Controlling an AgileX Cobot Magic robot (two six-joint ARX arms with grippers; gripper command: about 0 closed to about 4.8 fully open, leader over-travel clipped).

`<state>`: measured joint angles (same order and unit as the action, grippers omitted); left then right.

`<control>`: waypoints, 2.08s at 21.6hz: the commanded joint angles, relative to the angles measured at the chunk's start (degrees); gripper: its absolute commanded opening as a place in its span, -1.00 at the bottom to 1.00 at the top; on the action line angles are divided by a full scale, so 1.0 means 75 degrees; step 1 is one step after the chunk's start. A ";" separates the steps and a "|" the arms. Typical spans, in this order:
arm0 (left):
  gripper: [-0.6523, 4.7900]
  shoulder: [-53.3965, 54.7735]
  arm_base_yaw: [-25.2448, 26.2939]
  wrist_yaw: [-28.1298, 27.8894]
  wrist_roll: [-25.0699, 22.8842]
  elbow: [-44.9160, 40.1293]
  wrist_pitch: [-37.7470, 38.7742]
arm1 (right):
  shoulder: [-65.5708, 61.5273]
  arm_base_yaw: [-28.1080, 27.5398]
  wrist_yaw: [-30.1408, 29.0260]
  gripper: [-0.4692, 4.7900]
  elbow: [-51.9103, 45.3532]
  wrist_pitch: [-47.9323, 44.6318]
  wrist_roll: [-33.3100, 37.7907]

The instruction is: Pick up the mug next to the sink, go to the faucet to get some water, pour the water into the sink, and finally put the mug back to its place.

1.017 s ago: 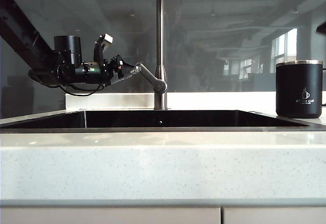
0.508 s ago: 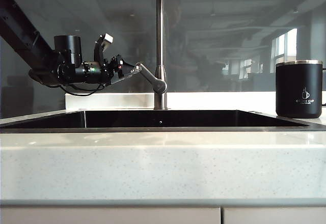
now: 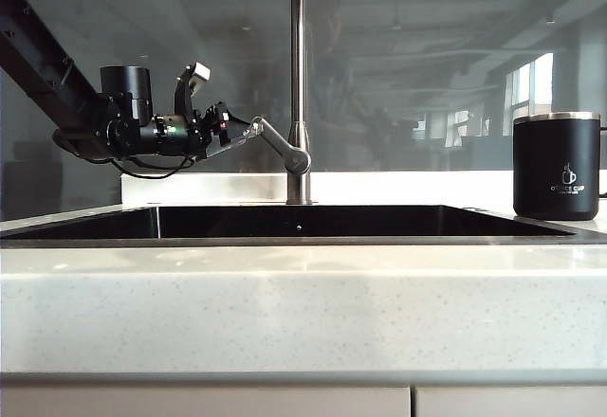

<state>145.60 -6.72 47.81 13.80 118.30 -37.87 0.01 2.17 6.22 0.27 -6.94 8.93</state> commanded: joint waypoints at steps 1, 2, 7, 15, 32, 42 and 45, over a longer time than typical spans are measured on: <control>0.48 -0.0026 0.0003 -0.0073 0.0017 0.0023 -0.0035 | 0.0012 -0.0047 -0.0029 -0.85 -0.0026 0.0070 -0.0146; 0.48 -0.0026 0.0003 -0.0079 0.0015 0.0026 -0.0047 | 0.0012 -0.0076 -0.0111 -0.85 -0.0026 0.0076 -0.0213; 0.48 -0.0026 0.0003 -0.0079 0.0017 0.0023 -0.0038 | 0.0012 -0.0525 -0.0723 -0.85 -0.0026 0.0079 -0.0408; 0.48 -0.0026 0.0003 -0.0082 0.0015 0.0023 -0.0035 | 0.0012 -0.0501 -0.0796 -0.85 -0.0026 0.0082 -0.0662; 0.48 -0.0026 0.0003 -0.0079 0.0015 0.0023 -0.0035 | 0.0012 -0.0490 -0.0833 -0.84 -0.0026 0.0172 -0.0801; 0.48 -0.0026 0.0003 -0.0079 0.0015 0.0023 -0.0035 | 0.0012 -0.0490 -0.0831 -0.85 -0.0026 0.0178 -0.0801; 0.48 -0.0026 0.0003 -0.0082 0.0015 0.0023 -0.0035 | 0.0012 -0.0490 -0.0831 -0.85 -0.0026 0.0178 -0.0801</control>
<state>145.60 -6.72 47.79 13.80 118.26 -37.87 -0.03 -1.45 -0.03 0.27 -4.78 3.09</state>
